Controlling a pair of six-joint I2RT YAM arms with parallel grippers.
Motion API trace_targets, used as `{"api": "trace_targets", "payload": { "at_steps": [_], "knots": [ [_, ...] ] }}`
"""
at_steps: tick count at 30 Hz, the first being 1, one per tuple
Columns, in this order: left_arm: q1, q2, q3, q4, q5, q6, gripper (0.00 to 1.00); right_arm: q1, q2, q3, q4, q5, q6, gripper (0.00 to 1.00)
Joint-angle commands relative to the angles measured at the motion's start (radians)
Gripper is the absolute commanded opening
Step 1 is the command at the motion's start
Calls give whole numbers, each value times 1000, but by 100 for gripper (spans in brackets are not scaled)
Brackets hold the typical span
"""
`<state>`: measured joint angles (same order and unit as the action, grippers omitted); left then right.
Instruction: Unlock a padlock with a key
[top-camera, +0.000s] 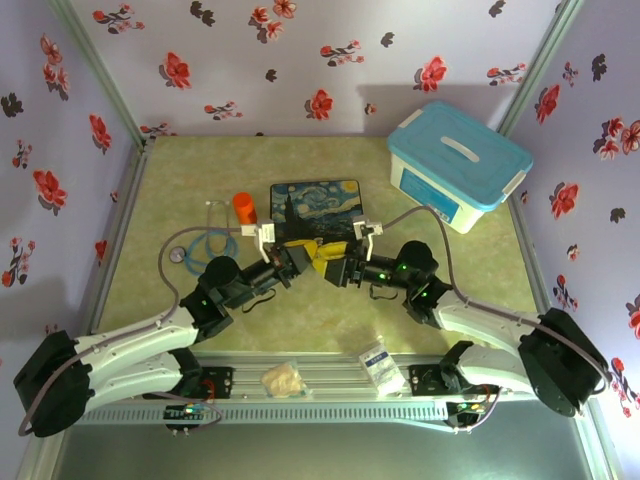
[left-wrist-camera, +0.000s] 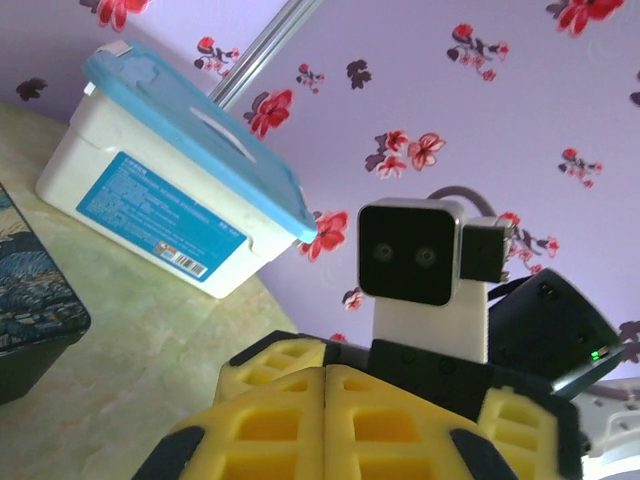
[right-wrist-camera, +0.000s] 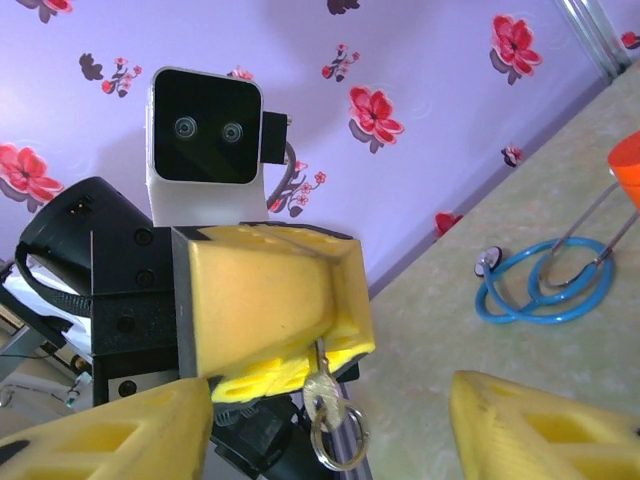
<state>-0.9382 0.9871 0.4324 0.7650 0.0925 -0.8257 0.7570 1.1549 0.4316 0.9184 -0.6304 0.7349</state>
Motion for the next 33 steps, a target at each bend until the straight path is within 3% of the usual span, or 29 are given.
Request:
{"api": "trace_targets", "payload": {
  "at_steps": [1,5,7,11,21,33],
  "knots": [
    [8,-17,-20,124,-27,-27,0,-6,11,-12,110,-21,36,58],
    [13,-15,-29,127,-34,-40,0,-6,3,-13,109,-25,40,38],
    [15,-11,-34,141,-36,-44,0,-5,0,-11,101,-30,37,34],
    [24,-7,-42,152,-39,-53,0,-5,-12,-4,53,-29,10,34],
    [27,-3,-56,183,-36,-71,0,-5,40,18,120,-35,43,40],
    [27,5,-60,189,-32,-81,0,-4,107,36,223,-44,95,37]
  ]
}}
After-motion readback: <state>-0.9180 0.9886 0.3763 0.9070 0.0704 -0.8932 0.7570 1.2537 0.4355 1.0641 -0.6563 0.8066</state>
